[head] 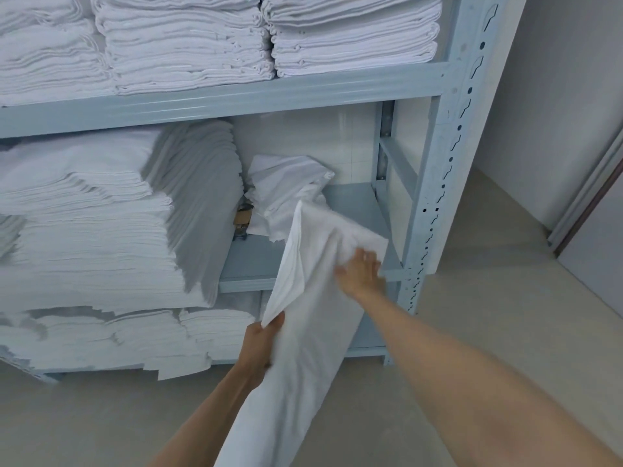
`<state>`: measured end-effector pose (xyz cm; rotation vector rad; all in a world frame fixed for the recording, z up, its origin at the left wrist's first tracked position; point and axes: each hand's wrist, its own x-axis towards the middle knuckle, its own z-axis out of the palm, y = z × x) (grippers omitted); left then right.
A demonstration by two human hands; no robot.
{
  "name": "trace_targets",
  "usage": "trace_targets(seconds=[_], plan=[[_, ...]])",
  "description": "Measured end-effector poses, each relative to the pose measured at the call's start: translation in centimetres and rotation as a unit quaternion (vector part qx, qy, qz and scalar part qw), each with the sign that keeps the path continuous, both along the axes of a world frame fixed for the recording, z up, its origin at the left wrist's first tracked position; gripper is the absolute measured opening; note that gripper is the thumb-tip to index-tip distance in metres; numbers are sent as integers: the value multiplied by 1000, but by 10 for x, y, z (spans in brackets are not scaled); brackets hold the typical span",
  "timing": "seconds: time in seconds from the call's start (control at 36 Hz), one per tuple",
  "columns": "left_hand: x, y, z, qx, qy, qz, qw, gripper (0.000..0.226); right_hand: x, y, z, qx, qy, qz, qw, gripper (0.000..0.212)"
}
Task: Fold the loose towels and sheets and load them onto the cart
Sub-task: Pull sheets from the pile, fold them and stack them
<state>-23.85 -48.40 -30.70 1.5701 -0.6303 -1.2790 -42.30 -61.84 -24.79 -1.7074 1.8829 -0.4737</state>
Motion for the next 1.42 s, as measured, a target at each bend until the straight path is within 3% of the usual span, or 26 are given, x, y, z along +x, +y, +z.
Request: trace_targets(seconds=[0.11, 0.17, 0.25, 0.33, 0.44, 0.58, 0.75, 0.86, 0.92, 1.06, 1.11, 1.22, 1.28, 1.33, 1.42], plan=[[-3, 2, 12, -6, 34, -12, 999, 41, -12, 45, -76, 215, -55, -20, 975, 62], [-1, 1, 21, -11, 53, -26, 998, 41, -13, 68, -99, 274, -79, -30, 958, 71], [-2, -4, 34, -24, 77, -24, 996, 48, -13, 93, -114, 313, -214, -103, 920, 77], [-3, -10, 47, -45, 91, -7, 995, 53, -15, 111, -118, 396, -339, -181, 834, 68], [8, -15, 56, -45, 86, 42, 994, 49, -29, 114, -114, 465, -424, -145, 764, 84], [28, -12, 53, -44, 83, 58, 994, 44, -53, 103, -105, 476, -410, -110, 770, 86], [29, -18, 55, -31, 49, 51, 997, 50, -71, 95, -99, 512, -409, -32, 754, 64], [30, -23, 60, -21, -8, 8, 1000, 34, -80, 91, -100, 443, -481, -68, 753, 57], [36, -24, 60, -1, -46, -35, 998, 40, -88, 86, -100, 401, -518, -95, 750, 56], [47, -25, 60, 65, -87, -42, 993, 28, -95, 67, -78, 328, -489, -92, 803, 64], [55, -27, 68, 102, -66, -49, 991, 24, -100, 55, -64, 300, -525, -71, 794, 61], [74, -30, 85, 102, 97, -22, 990, 23, -123, 39, -45, 270, -639, -40, 719, 78], [75, -33, 89, 21, 185, -5, 982, 30, -124, 38, -39, 291, -617, 4, 731, 78], [75, -34, 86, -50, 228, -16, 972, 35, -116, 36, -30, 290, -564, 15, 773, 69], [74, -25, 70, -43, 181, -84, 979, 47, -103, 35, -21, 267, -547, 3, 793, 60]])
